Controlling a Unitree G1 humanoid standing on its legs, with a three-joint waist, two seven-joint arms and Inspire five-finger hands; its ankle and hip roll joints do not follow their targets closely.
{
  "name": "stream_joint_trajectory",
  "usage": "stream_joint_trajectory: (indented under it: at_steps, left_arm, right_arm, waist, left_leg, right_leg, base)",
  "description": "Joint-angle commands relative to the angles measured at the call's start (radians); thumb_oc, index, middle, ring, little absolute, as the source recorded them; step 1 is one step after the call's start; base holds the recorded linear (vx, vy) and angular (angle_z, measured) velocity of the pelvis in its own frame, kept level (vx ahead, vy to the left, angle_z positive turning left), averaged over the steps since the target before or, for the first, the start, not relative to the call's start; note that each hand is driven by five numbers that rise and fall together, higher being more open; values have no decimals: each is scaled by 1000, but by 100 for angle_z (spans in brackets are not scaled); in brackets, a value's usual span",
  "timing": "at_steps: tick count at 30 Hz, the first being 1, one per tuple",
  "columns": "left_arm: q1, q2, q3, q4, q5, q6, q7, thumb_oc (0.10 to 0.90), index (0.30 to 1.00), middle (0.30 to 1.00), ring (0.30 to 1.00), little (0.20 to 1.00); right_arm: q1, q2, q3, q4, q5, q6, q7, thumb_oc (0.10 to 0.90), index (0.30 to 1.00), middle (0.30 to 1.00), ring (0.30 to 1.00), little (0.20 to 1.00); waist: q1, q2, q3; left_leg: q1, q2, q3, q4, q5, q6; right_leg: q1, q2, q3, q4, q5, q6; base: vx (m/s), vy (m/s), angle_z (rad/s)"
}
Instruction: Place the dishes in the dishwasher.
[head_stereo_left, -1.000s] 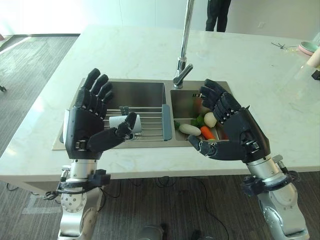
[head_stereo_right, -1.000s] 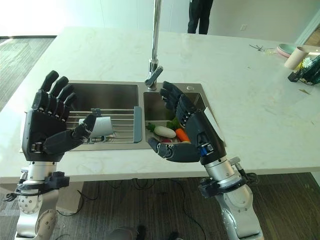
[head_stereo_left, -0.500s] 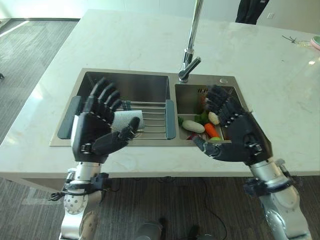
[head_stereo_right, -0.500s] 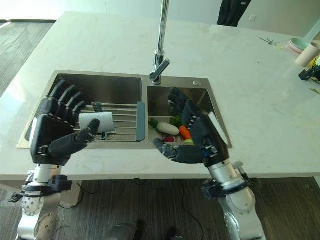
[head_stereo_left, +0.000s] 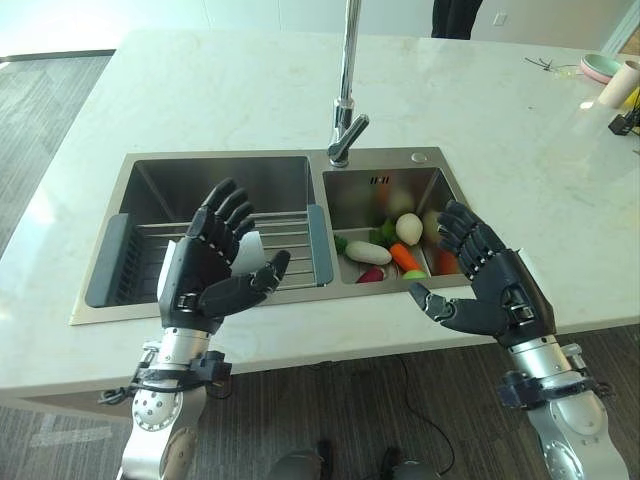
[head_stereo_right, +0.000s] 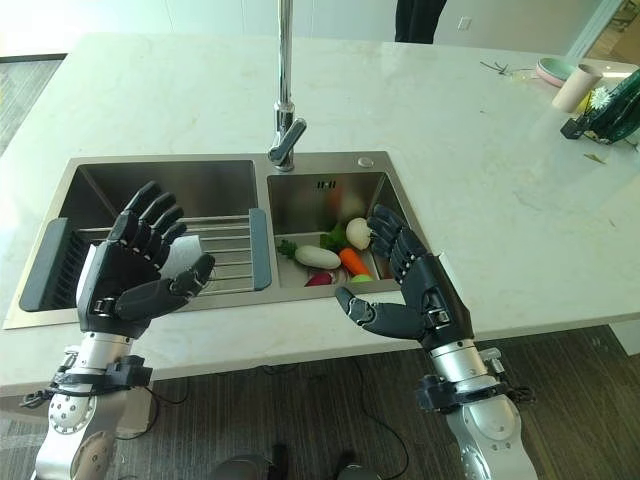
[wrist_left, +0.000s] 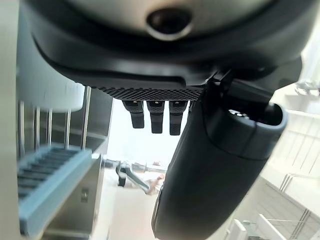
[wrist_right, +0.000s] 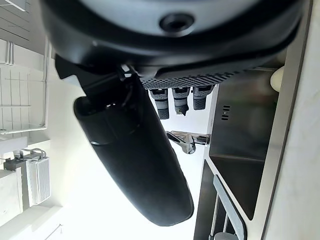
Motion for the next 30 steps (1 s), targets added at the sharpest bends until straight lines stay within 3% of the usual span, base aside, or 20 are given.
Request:
stream_joint_trajectory:
  at_steps: [1, 5, 10, 17, 20, 24, 30]
  left_arm:
    - [-113, 47, 74, -81, 122, -157, 51, 800, 900, 900, 900, 900]
    - [-136, 123, 145, -90, 233, -158, 75, 800, 900, 900, 900, 900]
    - [-139, 236, 215, -45, 331, -95, 148, 800, 900, 900, 900, 900]
    - [-119, 349, 262, -1, 321, 111, -38, 800, 900, 900, 900, 900]
    - [-128, 401, 253, 41, 319, 156, -73, 800, 900, 900, 900, 900]
    - [-159, 462, 243, 91, 330, 263, -189, 800, 900, 900, 900, 900]
    - [-238, 597, 184, 216, 357, 347, -306, 800, 900, 900, 900, 900]
  right_arm:
    - [-110, -27, -61, -53, 40, -53, -5, 800, 900, 900, 900, 900]
    - [-121, -30, -76, -61, 35, -13, 29, 800, 900, 900, 900, 900]
    - [-131, -54, -102, -56, 53, 22, 55, 800, 900, 900, 900, 900]
    - [-153, -80, -109, -49, 55, 54, 93, 800, 900, 900, 900, 900]
    - [-184, -110, -90, -37, 48, 68, 101, 800, 900, 900, 900, 900]
    - [-209, -130, -70, -29, 42, 80, 103, 800, 900, 900, 900, 900]
    - [-247, -177, -30, -11, 45, 81, 94, 800, 900, 900, 900, 900]
  waist:
    - [-2, 34, -74]
    - [-7, 49, -86]
    - [-2, 66, -99]
    - [6, 92, -100]
    - [9, 106, -98]
    - [15, 119, -99]
    - [13, 135, -100]
  left_leg:
    - [91, 103, 48, -11, -116, -69]
    - [96, 103, 51, -11, -117, -72]
    - [97, 104, 59, -11, -113, -77]
    - [98, 109, 69, -11, -110, -83]
    - [94, 109, 72, -11, -101, -86]
    - [84, 111, 73, -11, -90, -93]
    - [77, 115, 83, -11, -81, -100]
  right_leg:
    - [-80, 20, 15, 83, -83, 40]
    - [-66, 25, 19, 83, -99, 34]
    - [-49, 22, 10, 83, -111, 35]
    - [-36, 22, 4, 83, -126, 39]
    - [-28, 22, 2, 83, -130, 40]
    - [-26, 19, -5, 83, -130, 44]
    - [-23, 16, -11, 83, -131, 48]
  base:
    - [20, 30, 7]
    - [35, 41, 9]
    - [13, 58, 2]
    - [-16, 63, -2]
    - [-10, 111, -4]
    - [-29, 58, 1]
    - [-25, 43, 2]
